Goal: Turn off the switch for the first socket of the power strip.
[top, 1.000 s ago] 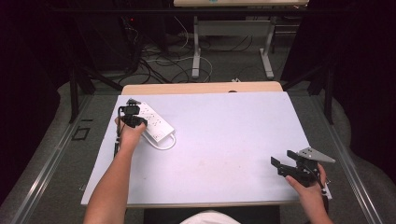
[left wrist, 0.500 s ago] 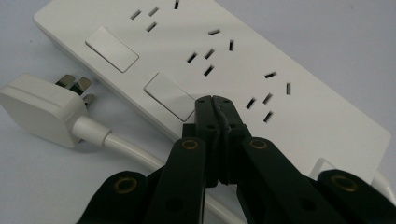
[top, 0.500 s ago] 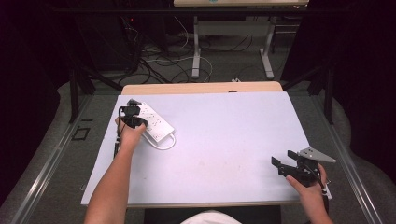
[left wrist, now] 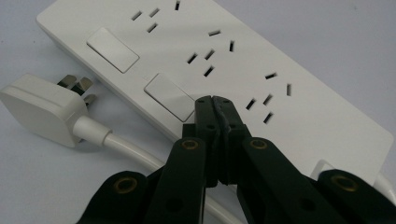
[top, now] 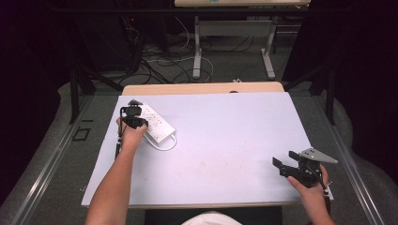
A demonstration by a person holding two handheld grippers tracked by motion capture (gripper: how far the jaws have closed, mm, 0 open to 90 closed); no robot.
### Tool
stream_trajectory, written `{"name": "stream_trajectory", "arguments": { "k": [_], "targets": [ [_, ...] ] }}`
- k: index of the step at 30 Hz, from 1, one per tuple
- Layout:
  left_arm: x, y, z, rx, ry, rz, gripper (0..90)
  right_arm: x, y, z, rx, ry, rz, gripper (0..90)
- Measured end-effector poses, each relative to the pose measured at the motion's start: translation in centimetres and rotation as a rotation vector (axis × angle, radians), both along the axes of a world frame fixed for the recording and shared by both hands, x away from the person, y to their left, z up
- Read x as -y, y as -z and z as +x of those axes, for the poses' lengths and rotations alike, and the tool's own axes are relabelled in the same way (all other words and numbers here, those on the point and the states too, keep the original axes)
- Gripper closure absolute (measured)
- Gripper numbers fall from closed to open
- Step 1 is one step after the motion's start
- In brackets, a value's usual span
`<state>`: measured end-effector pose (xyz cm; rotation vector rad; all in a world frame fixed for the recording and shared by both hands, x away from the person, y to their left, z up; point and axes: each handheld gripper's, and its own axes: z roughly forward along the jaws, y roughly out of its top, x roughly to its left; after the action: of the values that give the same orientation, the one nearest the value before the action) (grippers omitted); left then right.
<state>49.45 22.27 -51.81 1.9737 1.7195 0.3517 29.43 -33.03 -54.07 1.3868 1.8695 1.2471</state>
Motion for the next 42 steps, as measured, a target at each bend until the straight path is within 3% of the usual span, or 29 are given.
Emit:
{"name": "stream_trajectory", "arguments": {
  "k": [6, 11, 16, 17, 20, 23, 25, 30, 31, 33, 36, 42],
  "targets": [
    [0.0, -0.1, -0.1, -0.003, 0.003, -0.003, 90.0, 0.0, 0.0, 0.0, -0.003, -0.002, 0.005, 22.9],
    [0.1, -0.2, -0.2, 0.019, 0.004, -0.001, 90.0, 0.0, -0.1, -0.1, -0.015, -0.002, -0.001, 23.0],
    [0.1, -0.6, -0.3, 0.009, 0.023, -0.004, 90.0, 0.0, -0.1, -0.1, -0.014, 0.003, 0.002, 22.9],
    [0.2, -0.6, -0.4, 0.027, 0.015, -0.001, 90.0, 0.0, -0.1, -0.1, -0.014, 0.003, 0.002, 22.9],
    [0.2, -0.9, -0.6, 0.019, 0.018, -0.018, 89.9, 0.0, -0.2, -0.1, -0.018, 0.003, -0.002, 23.0],
    [0.3, -1.1, -0.7, 0.036, 0.033, -0.031, 87.6, -0.1, 0.0, 0.0, 0.003, 0.012, 0.01, 22.9],
    [0.3, -1.1, -0.8, 0.05, 0.031, -0.034, 87.0, 0.0, -0.1, -0.1, -0.017, 0.005, 0.0, 22.9],
    [0.5, -1.6, -1.1, 0.043, 0.052, -0.047, 84.2, 0.0, -0.2, -0.2, -0.019, 0.004, 0.0, 23.0],
    [0.6, -1.5, -1.2, 0.058, 0.048, -0.049, 83.3, 0.0, -0.1, -0.1, -0.014, 0.003, 0.004, 22.9],
    [0.6, -1.7, -1.4, 0.044, 0.065, -0.054, 81.7, 0.0, -0.2, -0.1, -0.017, 0.003, 0.004, 22.9],
    [0.8, -1.9, -1.6, 0.051, 0.072, -0.063, 79.3, -0.1, 0.1, 0.1, 0.017, 0.006, 0.013, 22.9],
    [1.3, -2.4, -2.2, 0.063, 0.097, -0.078, 73.9, 0.0, -0.1, -0.1, -0.002, 0.0, 0.009, 22.9]
  ]
}}
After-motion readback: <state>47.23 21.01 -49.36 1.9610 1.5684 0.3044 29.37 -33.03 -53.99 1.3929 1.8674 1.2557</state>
